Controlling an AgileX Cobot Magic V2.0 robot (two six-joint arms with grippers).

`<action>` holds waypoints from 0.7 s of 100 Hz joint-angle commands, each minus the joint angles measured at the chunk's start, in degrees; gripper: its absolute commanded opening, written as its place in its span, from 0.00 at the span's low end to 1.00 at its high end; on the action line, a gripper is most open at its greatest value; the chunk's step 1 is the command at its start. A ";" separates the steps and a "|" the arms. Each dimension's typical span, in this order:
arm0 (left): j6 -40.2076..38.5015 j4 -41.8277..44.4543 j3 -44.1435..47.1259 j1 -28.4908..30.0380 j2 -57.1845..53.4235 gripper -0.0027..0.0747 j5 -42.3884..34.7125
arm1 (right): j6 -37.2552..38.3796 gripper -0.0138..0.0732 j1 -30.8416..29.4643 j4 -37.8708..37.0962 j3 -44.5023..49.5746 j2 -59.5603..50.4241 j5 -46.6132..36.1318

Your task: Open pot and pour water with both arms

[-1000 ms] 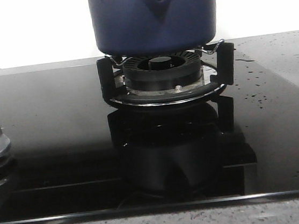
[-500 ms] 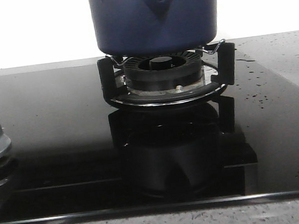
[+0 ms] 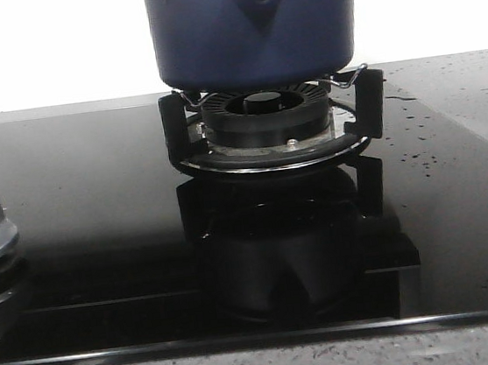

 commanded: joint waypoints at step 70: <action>-0.58 -5.00 -1.64 0.02 -2.10 0.37 0.07 | -0.04 0.83 -4.80 4.11 -1.52 26.10 -28.80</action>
